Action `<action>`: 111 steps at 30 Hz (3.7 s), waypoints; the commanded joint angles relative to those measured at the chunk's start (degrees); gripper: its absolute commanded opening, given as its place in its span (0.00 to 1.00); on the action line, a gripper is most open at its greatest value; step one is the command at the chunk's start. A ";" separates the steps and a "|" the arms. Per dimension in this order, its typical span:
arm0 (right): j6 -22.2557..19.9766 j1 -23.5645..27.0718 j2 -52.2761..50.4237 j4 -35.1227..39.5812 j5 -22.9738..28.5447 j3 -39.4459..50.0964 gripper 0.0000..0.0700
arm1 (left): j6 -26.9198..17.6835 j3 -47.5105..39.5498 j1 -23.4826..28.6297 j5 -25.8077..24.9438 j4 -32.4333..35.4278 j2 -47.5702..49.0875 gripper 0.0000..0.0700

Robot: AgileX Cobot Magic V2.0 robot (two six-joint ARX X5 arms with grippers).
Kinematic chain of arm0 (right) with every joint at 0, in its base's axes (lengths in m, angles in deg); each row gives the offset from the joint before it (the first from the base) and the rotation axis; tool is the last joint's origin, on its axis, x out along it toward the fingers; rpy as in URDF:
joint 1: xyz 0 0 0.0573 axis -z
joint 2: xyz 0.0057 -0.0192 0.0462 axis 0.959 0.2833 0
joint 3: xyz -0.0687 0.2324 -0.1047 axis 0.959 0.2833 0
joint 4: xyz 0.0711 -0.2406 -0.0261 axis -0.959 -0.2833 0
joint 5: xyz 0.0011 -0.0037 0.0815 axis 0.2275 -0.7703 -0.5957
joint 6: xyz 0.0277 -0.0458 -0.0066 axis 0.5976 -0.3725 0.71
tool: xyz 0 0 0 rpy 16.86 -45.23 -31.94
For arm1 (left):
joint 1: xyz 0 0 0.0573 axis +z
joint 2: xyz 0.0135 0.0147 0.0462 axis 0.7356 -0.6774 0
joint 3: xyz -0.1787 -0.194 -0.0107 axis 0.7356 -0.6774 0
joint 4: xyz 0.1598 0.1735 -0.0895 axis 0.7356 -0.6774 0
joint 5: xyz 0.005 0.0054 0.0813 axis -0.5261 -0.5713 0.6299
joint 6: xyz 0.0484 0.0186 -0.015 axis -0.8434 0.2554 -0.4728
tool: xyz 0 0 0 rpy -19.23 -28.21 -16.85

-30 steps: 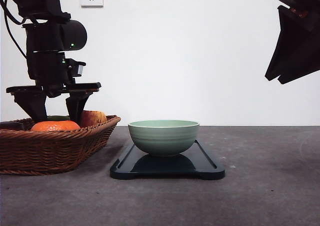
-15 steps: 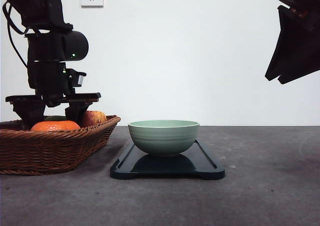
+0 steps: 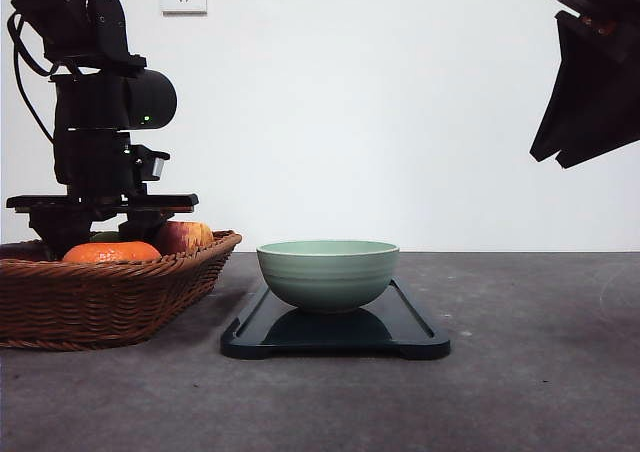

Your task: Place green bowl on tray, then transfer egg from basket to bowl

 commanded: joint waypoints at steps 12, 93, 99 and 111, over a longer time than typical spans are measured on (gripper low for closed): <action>-0.48 -0.24 0.44 0.59 0.20 -0.20 0.25 | 0.06 1.41 -0.33 -0.58 0.16 1.03 0.24; -0.63 -0.24 0.44 0.63 -0.07 -0.20 0.25 | -5.65 1.49 -22.18 -4.00 26.61 -5.29 0.27; -0.63 -0.24 0.44 0.63 -0.07 -0.20 0.25 | -6.83 1.49 -22.30 -3.91 27.45 -5.42 0.27; -0.61 -0.24 0.45 0.59 -0.07 -0.20 0.25 | -6.62 1.49 -22.52 -3.93 27.84 -5.62 0.51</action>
